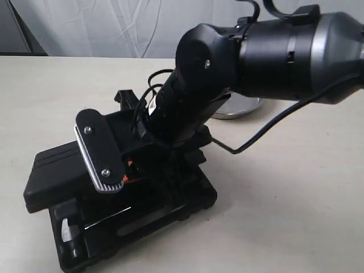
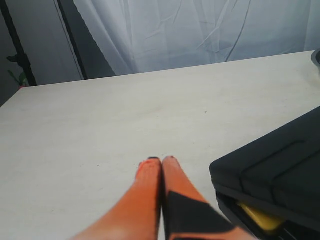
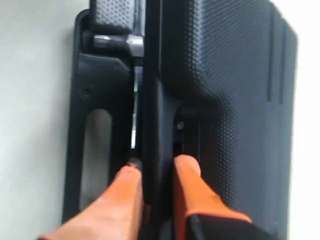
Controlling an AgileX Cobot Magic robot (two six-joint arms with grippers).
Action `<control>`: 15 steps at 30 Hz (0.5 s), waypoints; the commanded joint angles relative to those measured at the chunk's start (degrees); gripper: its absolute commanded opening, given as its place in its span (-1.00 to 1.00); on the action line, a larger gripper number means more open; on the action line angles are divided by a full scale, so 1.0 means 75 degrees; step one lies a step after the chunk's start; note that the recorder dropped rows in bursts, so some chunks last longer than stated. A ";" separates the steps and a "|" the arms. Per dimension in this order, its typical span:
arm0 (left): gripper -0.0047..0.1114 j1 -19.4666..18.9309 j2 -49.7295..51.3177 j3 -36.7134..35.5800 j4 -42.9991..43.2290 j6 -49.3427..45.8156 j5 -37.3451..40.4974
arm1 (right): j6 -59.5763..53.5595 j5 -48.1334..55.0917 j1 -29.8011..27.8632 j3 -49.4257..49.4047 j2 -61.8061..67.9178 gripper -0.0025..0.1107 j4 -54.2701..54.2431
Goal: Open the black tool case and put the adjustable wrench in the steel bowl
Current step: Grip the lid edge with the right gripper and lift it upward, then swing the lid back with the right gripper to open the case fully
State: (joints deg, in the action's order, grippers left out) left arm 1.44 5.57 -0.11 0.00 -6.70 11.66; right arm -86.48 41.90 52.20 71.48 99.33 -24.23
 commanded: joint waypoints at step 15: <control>-0.91 0.0049 -0.0029 0.0015 0.0000 0.0028 -0.0067 | 0.0054 -0.3373 0.0059 0.0039 -0.0617 -0.97 -0.0413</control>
State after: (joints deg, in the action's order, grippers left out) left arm 1.44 5.57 -0.11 0.00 -6.70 11.66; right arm -86.36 24.33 52.24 71.48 94.58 -25.85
